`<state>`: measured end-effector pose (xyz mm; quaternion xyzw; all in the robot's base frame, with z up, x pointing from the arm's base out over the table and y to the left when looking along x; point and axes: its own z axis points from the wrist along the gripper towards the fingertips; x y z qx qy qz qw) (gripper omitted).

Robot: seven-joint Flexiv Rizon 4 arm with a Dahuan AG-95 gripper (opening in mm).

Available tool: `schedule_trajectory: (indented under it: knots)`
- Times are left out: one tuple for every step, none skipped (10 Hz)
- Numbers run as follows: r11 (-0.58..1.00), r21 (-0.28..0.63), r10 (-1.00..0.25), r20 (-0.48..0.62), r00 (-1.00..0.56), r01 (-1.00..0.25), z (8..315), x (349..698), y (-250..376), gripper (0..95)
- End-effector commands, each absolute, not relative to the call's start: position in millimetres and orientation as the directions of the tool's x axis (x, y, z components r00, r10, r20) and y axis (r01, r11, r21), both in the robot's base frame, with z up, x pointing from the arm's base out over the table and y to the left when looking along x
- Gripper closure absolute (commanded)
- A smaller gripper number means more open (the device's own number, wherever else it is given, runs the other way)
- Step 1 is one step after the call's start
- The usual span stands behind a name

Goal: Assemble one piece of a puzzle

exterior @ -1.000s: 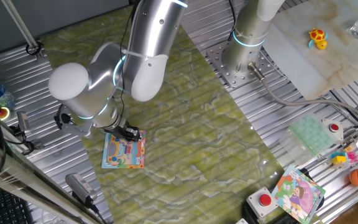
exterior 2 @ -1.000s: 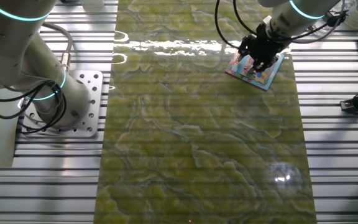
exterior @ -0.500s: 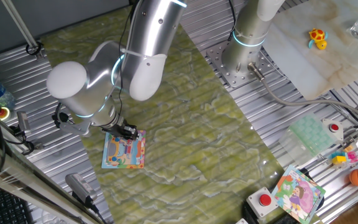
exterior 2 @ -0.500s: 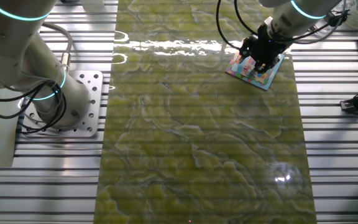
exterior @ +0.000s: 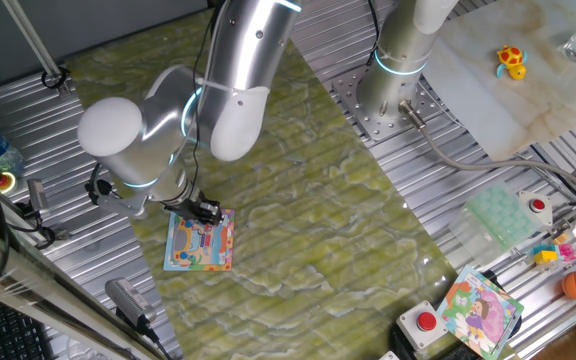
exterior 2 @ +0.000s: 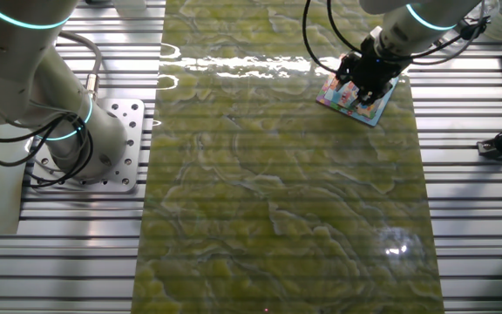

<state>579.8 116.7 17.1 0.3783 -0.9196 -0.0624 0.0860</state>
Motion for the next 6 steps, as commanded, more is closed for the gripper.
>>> schedule_trajectory:
  knots:
    - [0.709,0.187,-0.704,0.115,-0.701,-0.68,16.5,580.6,117.8,57.0]
    - [0.709,0.188,-0.703,0.115,-0.702,-0.68,16.2,580.5,117.8,57.0]
    - [0.71,0.189,-0.703,0.117,-0.702,-0.679,15.4,580.1,118.3,57.0]
    - [0.71,0.19,-0.703,0.119,-0.701,-0.679,15.4,580.1,118.3,57.0]
    - [0.711,0.188,-0.702,0.118,-0.703,-0.678,15.4,580.1,118.2,57.0]
    - [0.71,0.187,-0.703,0.117,-0.702,-0.679,15.5,580.2,118.1,57.0]
